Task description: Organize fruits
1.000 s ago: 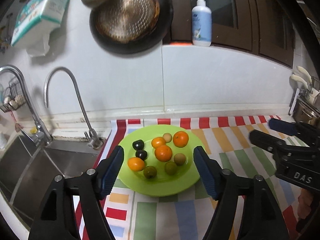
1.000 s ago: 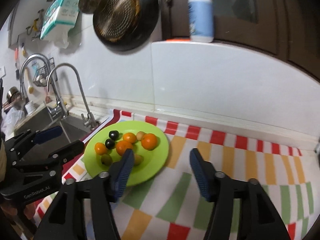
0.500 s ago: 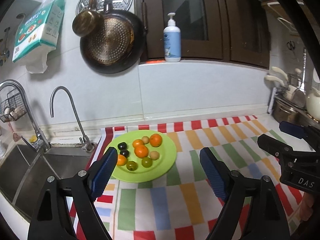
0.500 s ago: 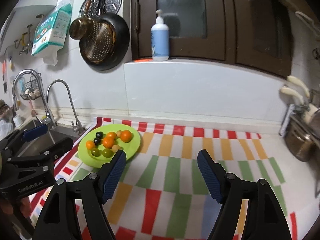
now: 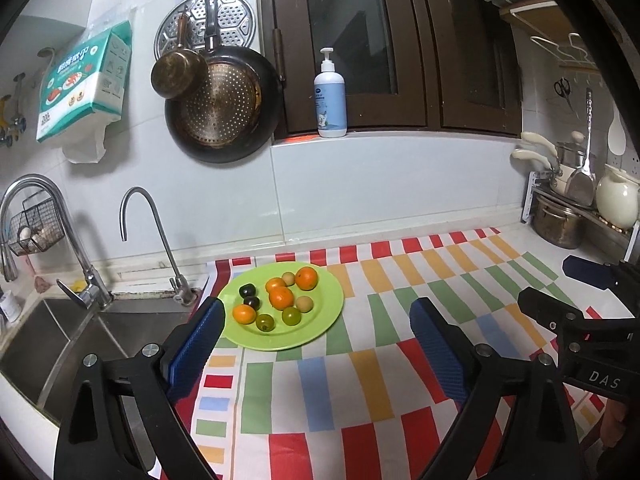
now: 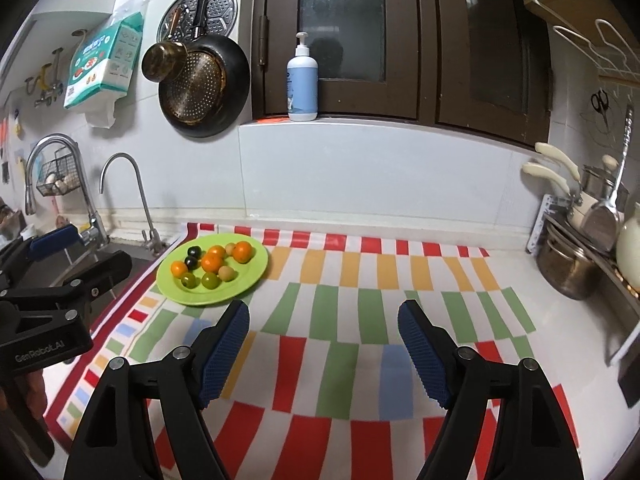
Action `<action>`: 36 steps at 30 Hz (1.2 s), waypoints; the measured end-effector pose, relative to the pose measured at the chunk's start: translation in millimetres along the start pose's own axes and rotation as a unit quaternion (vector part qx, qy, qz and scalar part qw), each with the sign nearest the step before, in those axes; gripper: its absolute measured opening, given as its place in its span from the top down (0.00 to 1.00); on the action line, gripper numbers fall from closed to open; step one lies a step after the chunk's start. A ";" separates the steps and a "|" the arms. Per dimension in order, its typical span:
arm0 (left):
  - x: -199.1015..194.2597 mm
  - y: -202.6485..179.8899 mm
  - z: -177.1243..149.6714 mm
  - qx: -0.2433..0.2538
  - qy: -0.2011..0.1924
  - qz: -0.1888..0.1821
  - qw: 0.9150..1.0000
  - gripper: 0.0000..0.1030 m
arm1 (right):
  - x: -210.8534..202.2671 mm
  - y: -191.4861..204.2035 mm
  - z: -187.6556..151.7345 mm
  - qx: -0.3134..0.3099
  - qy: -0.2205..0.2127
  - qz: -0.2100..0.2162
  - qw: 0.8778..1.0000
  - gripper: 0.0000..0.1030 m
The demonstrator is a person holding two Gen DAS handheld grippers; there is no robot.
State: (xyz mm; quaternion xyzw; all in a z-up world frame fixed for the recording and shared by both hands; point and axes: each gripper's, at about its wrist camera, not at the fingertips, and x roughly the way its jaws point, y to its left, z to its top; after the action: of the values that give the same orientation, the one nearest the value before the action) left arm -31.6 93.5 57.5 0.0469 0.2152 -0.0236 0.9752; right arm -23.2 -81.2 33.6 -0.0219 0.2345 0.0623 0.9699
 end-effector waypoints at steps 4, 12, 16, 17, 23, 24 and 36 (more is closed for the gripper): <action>-6.6 -1.8 -1.7 0.000 -0.003 -0.001 1.000 0.07 | -5.1 0.5 -2.6 -0.001 0.000 -0.001 1.000 0.25; -16.9 -5.3 -3.7 0.002 -0.006 -0.002 1.000 0.00 | -19.0 -0.5 -8.5 0.002 -0.005 -0.002 1.000 0.25; -18.7 -8.0 -4.6 0.006 -0.002 -0.001 1.000 0.00 | -21.9 -2.9 -9.9 0.006 -0.005 -0.002 1.000 0.25; -18.8 -8.3 -4.7 0.006 -0.001 0.000 1.000 0.00 | -22.2 -3.3 -10.4 0.007 -0.004 -0.002 1.000 0.25; -19.5 -10.5 -6.1 0.004 0.003 -0.007 1.000 0.00 | -24.2 -5.5 -12.3 0.007 -0.001 -0.006 1.000 0.25; -19.7 -10.6 -6.3 0.005 0.003 -0.007 1.000 0.00 | -24.4 -5.9 -12.6 0.008 0.000 -0.005 1.000 0.25; -17.1 -11.7 -7.5 0.003 0.011 -0.014 1.000 0.00 | -25.6 -6.2 -14.6 0.008 0.000 -0.005 1.000 0.25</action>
State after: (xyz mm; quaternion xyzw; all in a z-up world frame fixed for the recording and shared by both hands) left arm -51.1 83.0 57.1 0.0472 0.2268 -0.0371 0.9721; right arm -51.5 -91.1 32.5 -0.0155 0.2350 0.0556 0.9703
